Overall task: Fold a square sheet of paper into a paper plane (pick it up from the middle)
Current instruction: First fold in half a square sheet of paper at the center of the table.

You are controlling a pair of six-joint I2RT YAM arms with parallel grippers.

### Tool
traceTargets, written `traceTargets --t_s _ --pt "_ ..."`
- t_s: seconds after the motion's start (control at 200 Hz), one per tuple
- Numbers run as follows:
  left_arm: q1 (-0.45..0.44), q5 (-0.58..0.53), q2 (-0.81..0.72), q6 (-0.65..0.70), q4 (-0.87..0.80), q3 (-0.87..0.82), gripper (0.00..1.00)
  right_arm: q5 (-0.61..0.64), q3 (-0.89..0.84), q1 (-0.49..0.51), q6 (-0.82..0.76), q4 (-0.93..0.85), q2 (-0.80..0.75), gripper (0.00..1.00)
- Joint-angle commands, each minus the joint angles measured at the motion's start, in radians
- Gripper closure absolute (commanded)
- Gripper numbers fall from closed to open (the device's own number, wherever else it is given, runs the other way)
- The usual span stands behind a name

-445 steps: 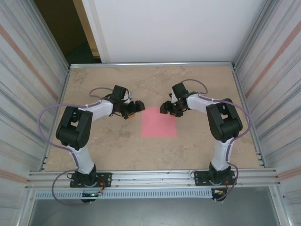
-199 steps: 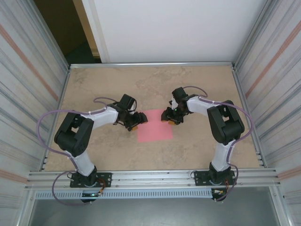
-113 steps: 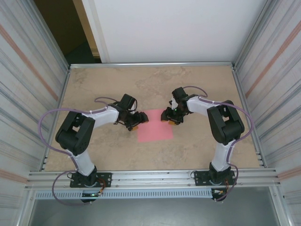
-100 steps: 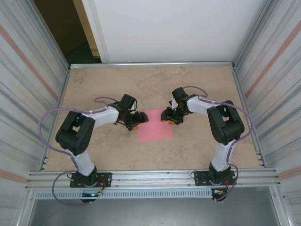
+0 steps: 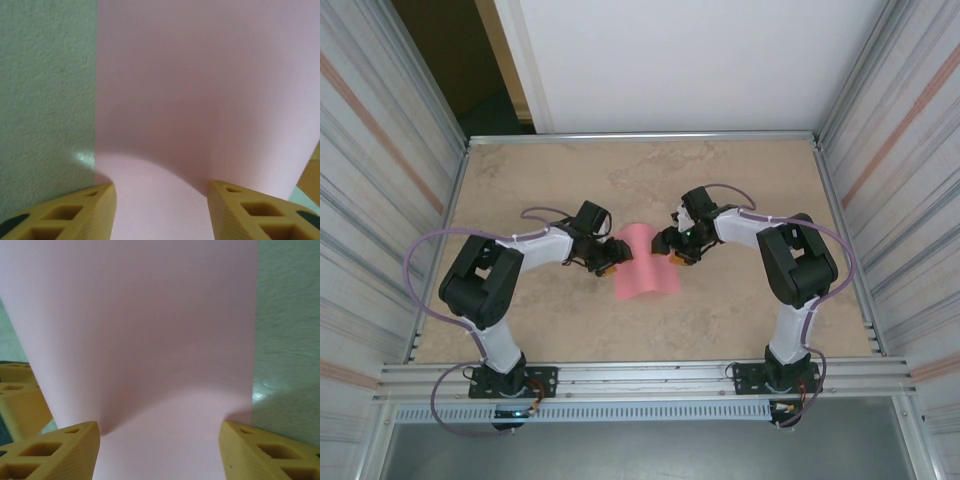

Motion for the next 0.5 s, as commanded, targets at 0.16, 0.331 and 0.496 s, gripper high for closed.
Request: traceTargets --t_s 0.16,0.331,0.496 --pt "0.0 -0.036 0.054 0.012 -0.034 -0.026 0.56 -0.097 -0.064 -0.002 0.041 0.134 -0.022 0.22" --pt "-0.001 -0.018 0.07 0.02 -0.028 -0.011 0.57 -0.097 -0.067 0.013 0.036 0.149 -0.031 0.15" --pt "-0.008 0.008 0.081 0.024 -0.012 -0.007 0.57 -0.055 -0.039 0.037 0.036 0.116 -0.02 0.15"
